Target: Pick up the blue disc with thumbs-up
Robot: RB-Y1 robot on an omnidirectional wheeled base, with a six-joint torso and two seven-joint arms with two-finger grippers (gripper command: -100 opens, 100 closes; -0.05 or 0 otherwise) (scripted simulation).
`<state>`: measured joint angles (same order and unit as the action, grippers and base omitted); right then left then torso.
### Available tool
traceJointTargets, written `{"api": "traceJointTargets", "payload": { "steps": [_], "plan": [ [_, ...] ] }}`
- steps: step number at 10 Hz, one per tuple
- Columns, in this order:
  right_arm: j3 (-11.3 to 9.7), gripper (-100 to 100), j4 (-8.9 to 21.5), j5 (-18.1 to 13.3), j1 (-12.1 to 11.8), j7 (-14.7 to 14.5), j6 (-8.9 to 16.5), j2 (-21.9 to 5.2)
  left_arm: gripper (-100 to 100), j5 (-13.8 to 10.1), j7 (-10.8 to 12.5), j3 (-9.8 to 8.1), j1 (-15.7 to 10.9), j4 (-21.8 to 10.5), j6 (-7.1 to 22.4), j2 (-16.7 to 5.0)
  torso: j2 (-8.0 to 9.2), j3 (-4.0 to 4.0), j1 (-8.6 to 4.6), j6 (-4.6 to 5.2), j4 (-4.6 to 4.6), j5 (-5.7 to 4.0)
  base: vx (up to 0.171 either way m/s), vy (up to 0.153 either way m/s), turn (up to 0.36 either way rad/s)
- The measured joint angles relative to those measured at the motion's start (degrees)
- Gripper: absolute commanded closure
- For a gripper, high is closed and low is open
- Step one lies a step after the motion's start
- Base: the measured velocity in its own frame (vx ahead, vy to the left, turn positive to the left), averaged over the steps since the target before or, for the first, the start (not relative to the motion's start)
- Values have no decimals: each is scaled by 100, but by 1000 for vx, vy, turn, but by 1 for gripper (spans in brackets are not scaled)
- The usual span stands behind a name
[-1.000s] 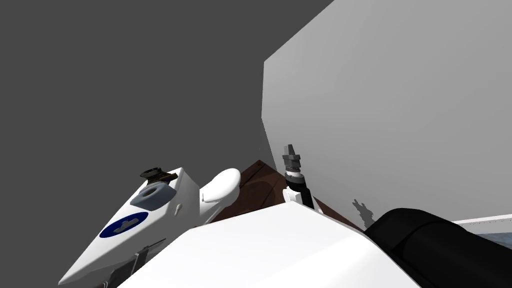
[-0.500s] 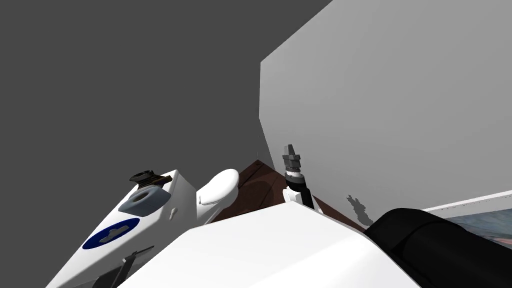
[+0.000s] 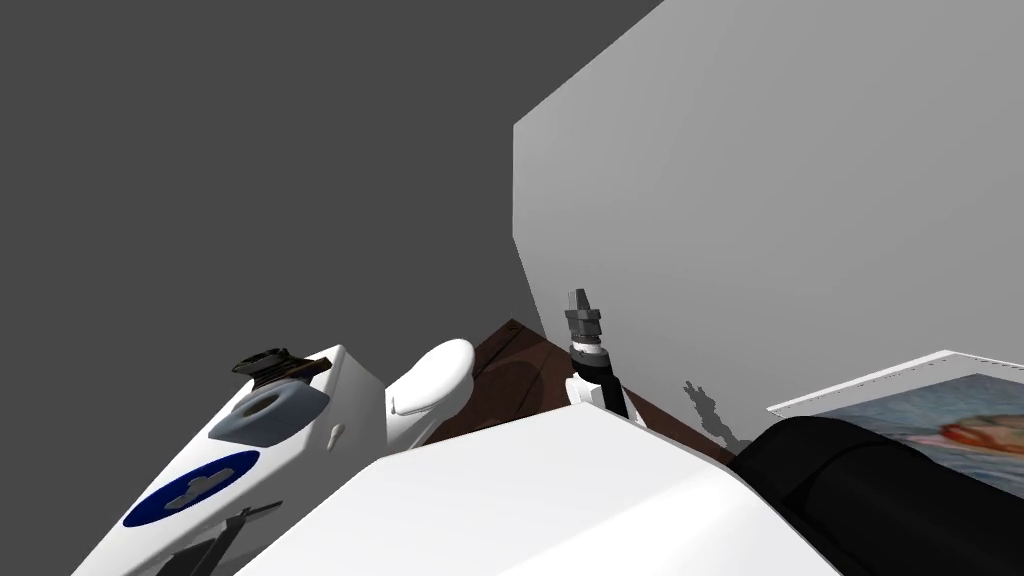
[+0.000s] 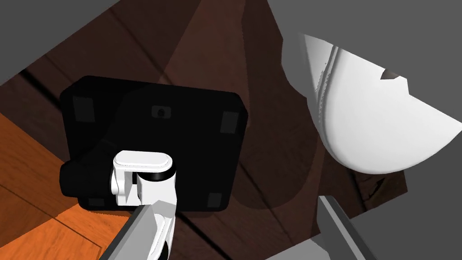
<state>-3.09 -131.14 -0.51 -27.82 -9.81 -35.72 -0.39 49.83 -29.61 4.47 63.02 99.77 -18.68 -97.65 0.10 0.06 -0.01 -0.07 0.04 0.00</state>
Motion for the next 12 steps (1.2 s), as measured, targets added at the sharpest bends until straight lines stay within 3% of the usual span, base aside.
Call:
{"api": "traceJointTargets", "payload": {
  "steps": [1,2,4,5,6,7,8,9,10,11,12],
  "plan": [
    [0,0,0,0,0,0,0,0,-100,64,-38,17,11,-62,7,-144,1,1,1,-2,1,1,-26,-3,-126],
    [0,0,0,0,0,0,0,0,-100,254,-12,285,-238,-198,7,-306,3,2,1,-1,1,1,-23,-1,-85],
    [0,0,0,0,-1,0,0,0,-100,261,-122,86,23,-243,28,-554,1,1,2,-5,1,1,-14,2,-62],
    [0,0,0,0,0,0,0,0,-100,369,-153,123,62,-307,49,-697,2,1,2,-1,1,1,-23,5,-71],
    [0,0,0,0,-1,0,0,0,-100,330,-238,-10,204,-387,24,-867,2,2,2,-4,1,1,-29,0,-119],
    [0,0,0,0,0,0,0,0,-100,653,-156,312,-198,-535,-70,-937,5,3,2,-2,1,1,-22,3,-57],
    [0,0,0,0,-1,0,0,0,-100,810,-62,341,-256,-558,-83,-1041,4,3,2,-5,2,1,-7,2,9],
    [0,0,0,0,-1,0,0,0,-100,858,-18,254,-217,-535,-59,-1144,0,1,1,-5,1,1,0,0,0],
    [0,0,0,0,-1,0,0,0,-100,817,-56,158,-107,-534,-40,-1207,-2,-1,1,-6,0,2,0,0,0],
    [0,0,0,0,-1,0,0,0,-100,586,-198,109,86,-527,19,-1308,-3,-1,1,-6,0,2,-14,-1,-97],
    [0,0,0,0,0,0,0,0,-100,30,-622,379,93,-597,174,-1686,-3,-2,0,-1,-1,0,-23,5,-76]
  ]
}}
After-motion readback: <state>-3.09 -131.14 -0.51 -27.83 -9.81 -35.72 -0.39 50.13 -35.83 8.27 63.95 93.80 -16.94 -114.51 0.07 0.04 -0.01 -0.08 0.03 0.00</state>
